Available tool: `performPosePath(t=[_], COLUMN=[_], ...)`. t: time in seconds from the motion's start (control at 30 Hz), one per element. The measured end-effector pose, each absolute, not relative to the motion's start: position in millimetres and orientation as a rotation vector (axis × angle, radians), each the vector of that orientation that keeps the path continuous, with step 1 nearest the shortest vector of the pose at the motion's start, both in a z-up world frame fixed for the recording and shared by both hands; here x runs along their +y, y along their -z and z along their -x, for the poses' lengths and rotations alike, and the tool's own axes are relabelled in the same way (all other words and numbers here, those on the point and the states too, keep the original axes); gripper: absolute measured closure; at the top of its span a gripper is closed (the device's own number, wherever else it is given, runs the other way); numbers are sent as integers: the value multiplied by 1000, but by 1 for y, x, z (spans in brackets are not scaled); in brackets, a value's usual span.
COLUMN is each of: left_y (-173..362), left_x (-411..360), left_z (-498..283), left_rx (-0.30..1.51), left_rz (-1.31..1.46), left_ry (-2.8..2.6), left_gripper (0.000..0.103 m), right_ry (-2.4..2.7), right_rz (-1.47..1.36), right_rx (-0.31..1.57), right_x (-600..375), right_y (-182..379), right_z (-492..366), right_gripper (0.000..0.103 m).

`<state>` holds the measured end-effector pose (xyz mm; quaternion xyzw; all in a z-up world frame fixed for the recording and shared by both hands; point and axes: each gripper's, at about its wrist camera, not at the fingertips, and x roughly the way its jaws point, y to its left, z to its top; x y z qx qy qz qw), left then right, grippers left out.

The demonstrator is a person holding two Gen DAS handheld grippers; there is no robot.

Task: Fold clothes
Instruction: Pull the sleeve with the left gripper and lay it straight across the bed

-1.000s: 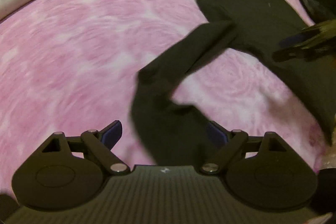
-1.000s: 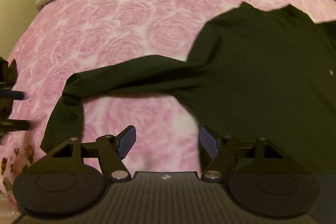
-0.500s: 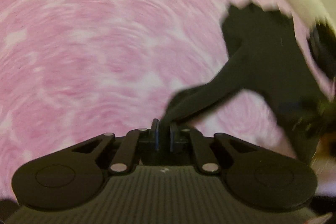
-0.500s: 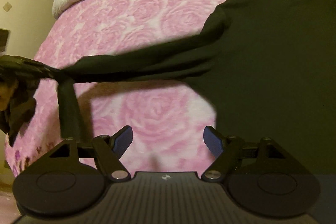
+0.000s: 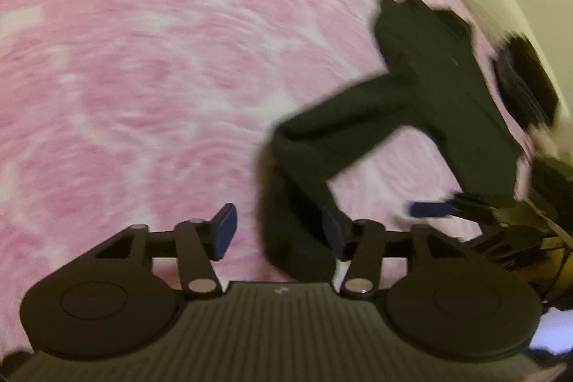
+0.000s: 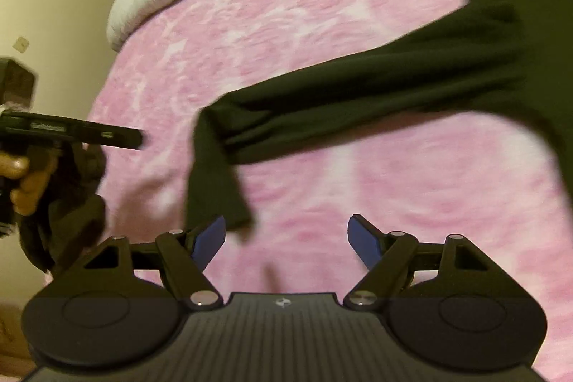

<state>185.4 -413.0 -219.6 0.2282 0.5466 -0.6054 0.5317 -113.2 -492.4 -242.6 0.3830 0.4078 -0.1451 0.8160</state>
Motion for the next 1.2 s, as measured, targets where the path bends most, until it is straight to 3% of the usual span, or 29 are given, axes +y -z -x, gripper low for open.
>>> performPosePath(t=[0.1,0.13,0.17,0.23,0.27,0.43,0.5,0.57,0.6,0.63,0.67,0.9,1.07,1.17,1.2], left_y=[221,217,213,201,194,165,157,155,156,160,164,219,257,277,282], left_x=[-416,-416,-414,-411,-408,-404,-408,-418,-426,-434,-444,-523,-568,-581,-582], left_z=[-179,-180,-184,-196,-203,-239,-247,-244,-239,-233,-225,-147,-94,-67,-57], left_rx=[1291,1283,1281,1265,1258,1204,1189,1180,1179,1181,1190,1223,1173,1188,1191], left_rz=[-574,-571,-565,-555,-553,-576,-581,-584,-582,-580,-577,-648,-706,-730,-760], left_ry=[1491,1497,1496,1485,1474,1417,1399,1427,1448,1467,1493,1646,1696,1712,1729], left_gripper=[46,44,43,39,38,35,34,32,30,29,29,29,36,52,78], right_ry=[273,263,249,202,157,-75,-112,-124,-131,-138,-133,136,449,564,584], right_rz=[-732,-695,-677,-672,-677,-675,-665,-675,-682,-687,-675,-759,-843,-858,-847], right_rx=[858,865,872,906,896,840,831,838,847,857,869,958,883,843,833], right_x=[-469,-463,-460,-454,-447,-397,-382,-380,-381,-382,-385,-439,-510,-551,-563], right_y=[247,249,252,254,248,210,203,203,204,204,204,222,230,234,234], right_z=[80,68,59,39,31,-19,-36,-36,-32,-28,-19,89,182,217,226], right_gripper=[28,39,59,88,97,97,84,78,71,54,48,48,44,44,44])
